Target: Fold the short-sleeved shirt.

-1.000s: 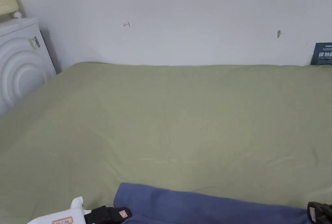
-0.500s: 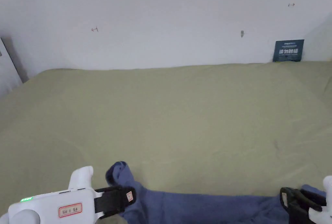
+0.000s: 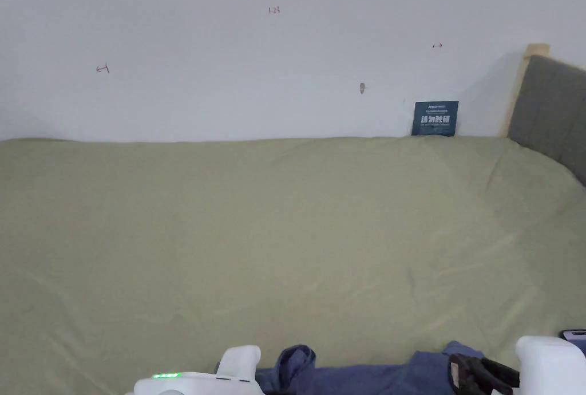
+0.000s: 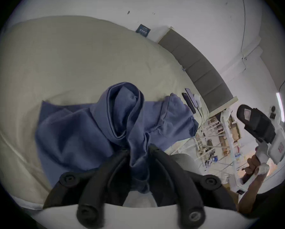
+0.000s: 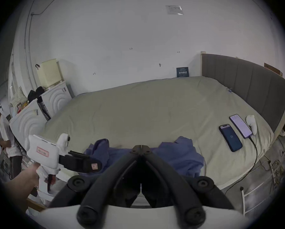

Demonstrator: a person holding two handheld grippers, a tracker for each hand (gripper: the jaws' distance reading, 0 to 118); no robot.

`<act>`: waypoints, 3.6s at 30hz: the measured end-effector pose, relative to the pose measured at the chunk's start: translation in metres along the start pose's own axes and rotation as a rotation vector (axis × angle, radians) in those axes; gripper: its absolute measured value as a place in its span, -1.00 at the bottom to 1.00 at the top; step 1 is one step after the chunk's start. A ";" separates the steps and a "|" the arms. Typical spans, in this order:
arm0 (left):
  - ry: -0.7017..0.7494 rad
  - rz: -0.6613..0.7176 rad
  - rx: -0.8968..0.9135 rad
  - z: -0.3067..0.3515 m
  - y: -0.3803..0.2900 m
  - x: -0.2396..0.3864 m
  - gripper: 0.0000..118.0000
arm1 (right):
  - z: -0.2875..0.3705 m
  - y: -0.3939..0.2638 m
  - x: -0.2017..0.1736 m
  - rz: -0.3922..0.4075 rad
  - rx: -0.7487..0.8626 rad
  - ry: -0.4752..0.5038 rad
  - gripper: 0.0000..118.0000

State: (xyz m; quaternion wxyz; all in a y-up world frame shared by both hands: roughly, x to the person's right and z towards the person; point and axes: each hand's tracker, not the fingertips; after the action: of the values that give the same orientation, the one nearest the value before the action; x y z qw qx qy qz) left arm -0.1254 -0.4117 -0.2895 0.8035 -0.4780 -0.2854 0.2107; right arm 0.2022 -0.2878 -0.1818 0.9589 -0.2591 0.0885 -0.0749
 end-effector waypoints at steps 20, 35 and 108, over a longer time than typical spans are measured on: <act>-0.115 0.345 0.174 0.013 -0.033 -0.061 -1.00 | 0.007 -0.011 -0.009 -0.014 -0.010 0.048 -0.99; -0.251 0.341 0.105 -0.074 -0.073 -0.005 -1.00 | 0.024 0.003 -0.024 0.007 0.038 0.082 -0.99; -0.068 0.316 0.041 0.053 0.053 -0.005 -0.87 | 0.010 0.001 -0.018 0.000 -0.010 0.145 -0.99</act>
State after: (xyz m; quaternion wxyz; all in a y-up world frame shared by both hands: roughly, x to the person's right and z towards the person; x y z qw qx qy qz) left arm -0.1681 -0.3561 -0.3180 0.7599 -0.4931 -0.2292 0.3561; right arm 0.1864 -0.2791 -0.1715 0.9487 -0.2575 0.1580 -0.0928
